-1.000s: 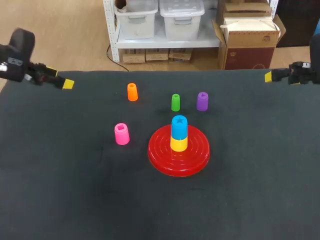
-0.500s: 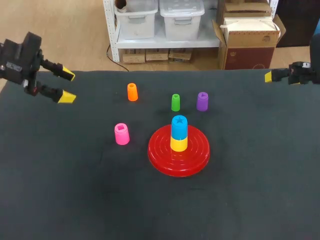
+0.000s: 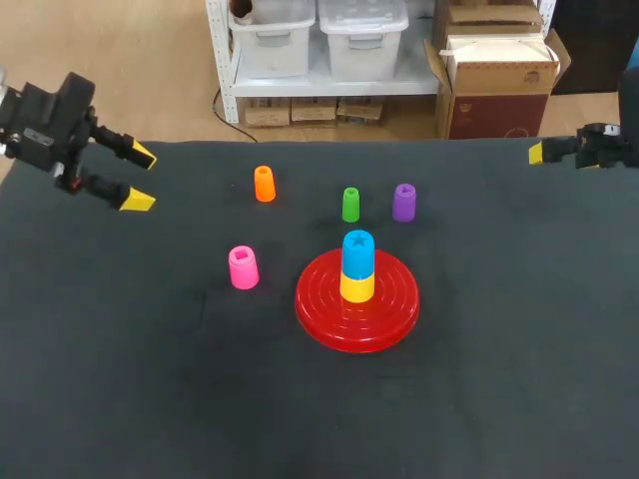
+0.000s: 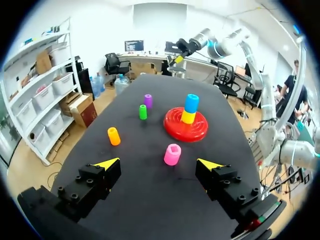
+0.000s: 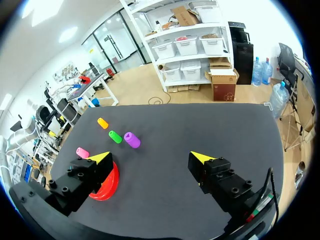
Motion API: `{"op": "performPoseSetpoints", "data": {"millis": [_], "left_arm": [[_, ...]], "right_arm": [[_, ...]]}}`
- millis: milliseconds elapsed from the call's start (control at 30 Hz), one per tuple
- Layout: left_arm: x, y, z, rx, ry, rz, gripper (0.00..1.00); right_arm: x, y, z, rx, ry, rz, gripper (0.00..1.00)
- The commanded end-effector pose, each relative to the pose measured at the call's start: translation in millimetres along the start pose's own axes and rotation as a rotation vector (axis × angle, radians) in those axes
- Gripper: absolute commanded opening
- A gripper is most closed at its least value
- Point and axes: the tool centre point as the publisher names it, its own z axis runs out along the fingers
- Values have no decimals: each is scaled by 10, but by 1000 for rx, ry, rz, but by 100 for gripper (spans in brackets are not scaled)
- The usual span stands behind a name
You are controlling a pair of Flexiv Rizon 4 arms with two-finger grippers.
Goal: Pick up and stack the cylinders on the red base in this order: pink,purple,orange,green
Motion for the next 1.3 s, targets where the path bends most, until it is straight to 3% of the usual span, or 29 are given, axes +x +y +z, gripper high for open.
{"op": "performPoseSetpoints", "data": {"millis": [33, 167, 233, 967, 1167, 1300], "left_arm": [[54, -46, 50, -30, -7, 0, 100], [80, -27, 66, -45, 10, 6, 100], [60, 10, 57, -40, -11, -96, 100], [60, 10, 57, -40, -11, -96, 100], [60, 10, 57, -40, -11, -96, 100], [60, 10, 57, -40, -11, -96, 100]], "right_arm": [[0, 4, -2, 2, 0, 0, 100], [0, 4, -2, 2, 0, 0, 100], [0, 4, -2, 2, 0, 0, 100], [0, 4, -2, 2, 0, 0, 100], [-293, 895, 320, -130, 140, -283, 100], [-342, 1457, 492, -208, 231, -459, 100]]}}
